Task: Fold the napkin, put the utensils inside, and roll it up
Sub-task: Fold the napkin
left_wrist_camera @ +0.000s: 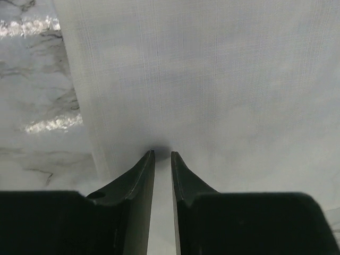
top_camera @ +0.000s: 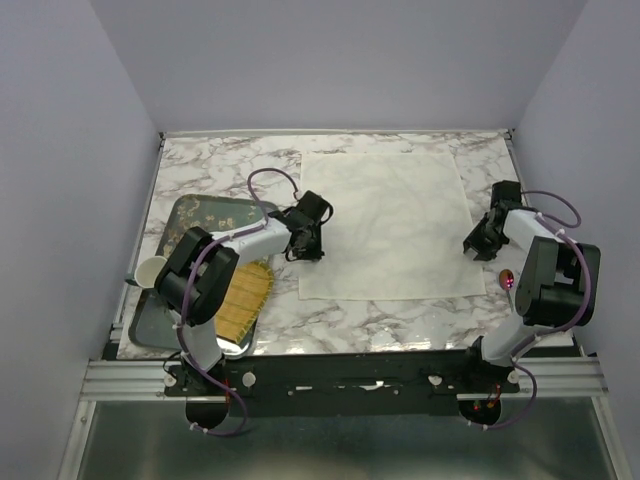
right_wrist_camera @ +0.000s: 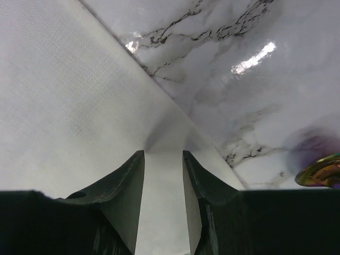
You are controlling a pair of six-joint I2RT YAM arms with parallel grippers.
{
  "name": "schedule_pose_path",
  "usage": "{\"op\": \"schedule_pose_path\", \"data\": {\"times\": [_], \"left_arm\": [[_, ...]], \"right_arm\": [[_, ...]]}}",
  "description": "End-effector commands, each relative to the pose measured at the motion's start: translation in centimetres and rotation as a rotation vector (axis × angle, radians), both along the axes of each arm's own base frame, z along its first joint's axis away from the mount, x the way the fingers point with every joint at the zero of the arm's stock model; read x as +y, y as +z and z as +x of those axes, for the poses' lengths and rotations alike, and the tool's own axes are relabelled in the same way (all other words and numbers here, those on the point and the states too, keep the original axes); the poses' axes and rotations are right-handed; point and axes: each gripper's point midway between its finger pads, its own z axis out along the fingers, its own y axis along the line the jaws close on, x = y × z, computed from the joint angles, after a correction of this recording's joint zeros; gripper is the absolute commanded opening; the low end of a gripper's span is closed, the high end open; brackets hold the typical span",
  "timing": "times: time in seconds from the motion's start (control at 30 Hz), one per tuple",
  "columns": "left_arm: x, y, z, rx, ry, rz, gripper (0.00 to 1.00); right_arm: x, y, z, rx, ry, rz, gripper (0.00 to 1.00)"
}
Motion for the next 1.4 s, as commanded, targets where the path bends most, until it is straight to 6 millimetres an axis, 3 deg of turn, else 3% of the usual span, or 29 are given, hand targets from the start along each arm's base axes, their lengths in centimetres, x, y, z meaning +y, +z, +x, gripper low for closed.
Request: {"op": "schedule_pose_path", "data": {"times": [0.0,0.03,0.07,0.13,0.17,0.23,0.27,0.3,0.37,0.4,0.43,0.53,0.7,0.83,0.87,1.07,1.23,1.37], "left_arm": [[0.2,3.8,1.2,-0.043,-0.016,0.001,0.30],[-0.3,4.2,1.8,-0.049,-0.019,-0.012,0.30],[-1.2,6.0,3.4,-0.089,-0.014,-0.046,0.31],[-1.6,5.9,5.2,-0.087,0.008,-0.063,0.31],[-2.4,7.2,6.8,-0.114,0.017,-0.099,0.31],[-2.1,7.4,8.9,-0.121,0.057,-0.116,0.31],[-2.8,7.4,10.2,-0.121,0.055,-0.144,0.30],[-2.8,7.5,11.2,-0.125,0.075,-0.160,0.30],[-2.5,7.4,13.8,-0.134,0.108,-0.180,0.30],[-2.6,7.4,14.6,-0.138,0.115,-0.193,0.30],[-2.6,7.4,15.4,-0.144,0.123,-0.208,0.29],[-2.9,7.3,17.8,-0.155,0.139,-0.277,0.28],[-2.2,7.2,20.5,-0.189,0.167,-0.289,0.27],[-1.1,5.3,21.3,-0.149,0.211,-0.295,0.26],[-1.0,4.3,21.2,-0.129,0.221,-0.293,0.25],[0.4,1.5,21.0,-0.080,0.242,-0.265,0.24],[1.8,0.5,21.1,-0.056,0.271,-0.252,0.24],[2.2,0.0,21.2,-0.041,0.274,-0.250,0.24]], "right_arm": [[-1.0,2.8,2.0,-0.071,0.022,-0.104,0.43],[-0.4,2.8,2.8,-0.074,0.039,-0.095,0.43],[0.2,4.2,4.9,-0.128,0.057,-0.062,0.44],[1.3,5.0,7.2,-0.168,0.083,-0.027,0.44],[1.6,5.6,9.4,-0.197,0.102,-0.003,0.44],[1.9,6.5,11.8,-0.227,0.126,0.017,0.44],[2.5,5.6,12.7,-0.217,0.143,0.056,0.44],[2.6,7.5,14.9,-0.277,0.156,0.057,0.44],[3.2,7.9,16.7,-0.305,0.175,0.095,0.43],[3.3,7.0,17.4,-0.295,0.168,0.111,0.42],[3.4,7.8,18.5,-0.327,0.172,0.121,0.33],[5.1,8.0,20.8,-0.397,0.213,0.209,0.28],[5.8,7.3,22.5,-0.421,0.234,0.249,0.28],[5.9,5.4,23.3,-0.397,0.226,0.263,0.27],[5.5,4.4,23.3,-0.378,0.210,0.255,0.28],[5.0,2.6,23.9,-0.340,0.182,0.272,0.28],[4.0,1.6,23.7,-0.296,0.126,0.293,0.28],[3.3,-0.3,22.4,-0.197,0.080,0.344,0.28]]}}
